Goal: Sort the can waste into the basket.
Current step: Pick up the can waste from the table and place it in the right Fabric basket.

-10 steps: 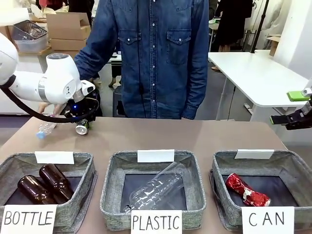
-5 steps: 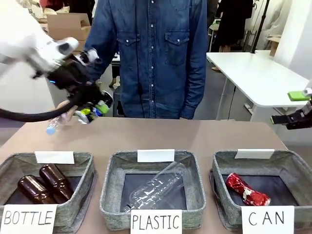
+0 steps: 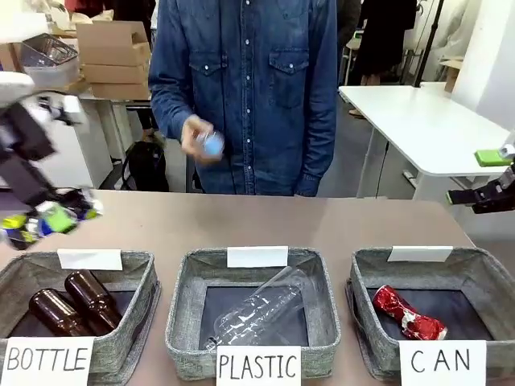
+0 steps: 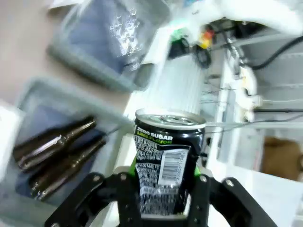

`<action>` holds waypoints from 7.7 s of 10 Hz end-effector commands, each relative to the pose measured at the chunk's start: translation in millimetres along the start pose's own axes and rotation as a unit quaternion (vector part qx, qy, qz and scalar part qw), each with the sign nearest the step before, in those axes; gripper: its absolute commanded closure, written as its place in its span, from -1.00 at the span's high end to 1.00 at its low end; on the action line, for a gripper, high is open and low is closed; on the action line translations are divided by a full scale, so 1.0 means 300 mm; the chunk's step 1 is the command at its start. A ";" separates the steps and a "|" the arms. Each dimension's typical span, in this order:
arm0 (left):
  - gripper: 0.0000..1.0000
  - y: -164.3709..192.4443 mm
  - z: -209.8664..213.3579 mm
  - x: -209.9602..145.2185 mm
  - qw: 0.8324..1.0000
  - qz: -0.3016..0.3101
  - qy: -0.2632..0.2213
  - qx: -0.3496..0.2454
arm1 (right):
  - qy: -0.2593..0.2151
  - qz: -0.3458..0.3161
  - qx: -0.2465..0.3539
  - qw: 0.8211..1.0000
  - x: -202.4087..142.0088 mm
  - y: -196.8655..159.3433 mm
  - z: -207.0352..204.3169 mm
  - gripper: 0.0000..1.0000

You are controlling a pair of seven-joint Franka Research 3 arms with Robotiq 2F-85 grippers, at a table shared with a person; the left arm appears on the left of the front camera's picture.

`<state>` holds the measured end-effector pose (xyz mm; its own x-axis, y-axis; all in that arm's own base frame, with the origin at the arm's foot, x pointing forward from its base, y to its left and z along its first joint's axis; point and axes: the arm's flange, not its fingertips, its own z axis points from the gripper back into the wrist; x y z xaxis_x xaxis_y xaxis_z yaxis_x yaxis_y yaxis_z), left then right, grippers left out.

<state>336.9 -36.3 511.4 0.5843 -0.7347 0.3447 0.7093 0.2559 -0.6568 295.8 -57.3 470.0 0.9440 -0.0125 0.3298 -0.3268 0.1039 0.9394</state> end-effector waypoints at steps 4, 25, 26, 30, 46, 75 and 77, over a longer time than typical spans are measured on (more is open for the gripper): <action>-1.00 0.140 0.484 -0.388 0.796 0.463 -0.356 0.157 | 0.002 0.013 0.004 1.000 0.005 0.003 0.004 1.00; -0.23 -0.054 0.470 -0.546 0.899 0.269 -0.310 0.157 | 0.002 0.013 0.004 1.000 0.005 0.003 0.004 1.00; -0.23 -0.027 0.420 -0.443 0.903 0.266 -0.292 0.166 | 0.002 0.013 0.004 1.000 0.005 0.003 0.004 1.00; -0.23 0.014 0.079 0.063 0.945 0.172 -0.243 0.135 | 0.002 0.013 0.004 1.000 0.005 0.003 0.004 1.00; -0.22 -0.483 -0.981 0.816 0.904 -0.344 -0.212 0.138 | -0.104 0.101 -0.272 0.951 -0.314 0.421 0.520 1.00; 1.00 -0.003 -0.554 0.781 0.980 0.087 -0.146 0.103 | -0.014 0.129 -0.243 0.961 -0.186 0.348 0.337 1.00; 1.00 0.028 -0.248 0.486 0.943 0.243 -0.207 0.089 | 0.051 0.130 -0.179 0.974 -0.058 0.270 0.099 1.00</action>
<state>419.6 -218.4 484.5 0.7917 -0.4260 0.4379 0.6107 0.5718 -0.5479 224.7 -98.9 545.3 0.8438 0.1144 0.5244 -0.5085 0.4831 0.7128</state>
